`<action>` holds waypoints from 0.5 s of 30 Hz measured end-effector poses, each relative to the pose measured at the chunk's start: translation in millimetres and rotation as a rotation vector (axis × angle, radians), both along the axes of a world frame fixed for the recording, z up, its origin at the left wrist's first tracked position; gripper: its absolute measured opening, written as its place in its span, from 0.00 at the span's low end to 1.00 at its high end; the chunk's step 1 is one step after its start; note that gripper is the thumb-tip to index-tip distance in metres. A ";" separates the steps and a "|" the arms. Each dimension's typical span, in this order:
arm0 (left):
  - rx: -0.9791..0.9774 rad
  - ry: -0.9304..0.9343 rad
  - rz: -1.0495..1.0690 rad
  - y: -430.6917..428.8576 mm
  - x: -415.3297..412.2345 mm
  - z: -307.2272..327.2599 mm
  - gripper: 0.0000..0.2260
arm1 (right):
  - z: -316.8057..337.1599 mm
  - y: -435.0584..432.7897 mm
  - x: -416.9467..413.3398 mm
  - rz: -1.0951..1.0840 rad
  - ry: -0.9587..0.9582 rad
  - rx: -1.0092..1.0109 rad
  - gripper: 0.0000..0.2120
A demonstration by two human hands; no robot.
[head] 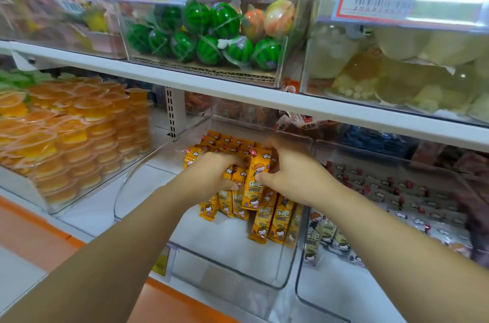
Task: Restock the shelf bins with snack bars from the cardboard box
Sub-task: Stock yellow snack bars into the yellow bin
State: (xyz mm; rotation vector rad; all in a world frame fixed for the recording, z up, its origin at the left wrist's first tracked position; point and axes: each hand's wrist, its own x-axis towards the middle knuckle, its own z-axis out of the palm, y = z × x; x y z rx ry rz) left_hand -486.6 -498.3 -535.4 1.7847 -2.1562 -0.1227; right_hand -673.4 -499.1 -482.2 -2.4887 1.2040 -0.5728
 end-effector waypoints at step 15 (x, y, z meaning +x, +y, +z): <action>0.027 -0.006 -0.008 -1.2 1.6 -1.6 0.21 | -3.3 -14.8 19.0 -0.110 0.376 -0.205 0.20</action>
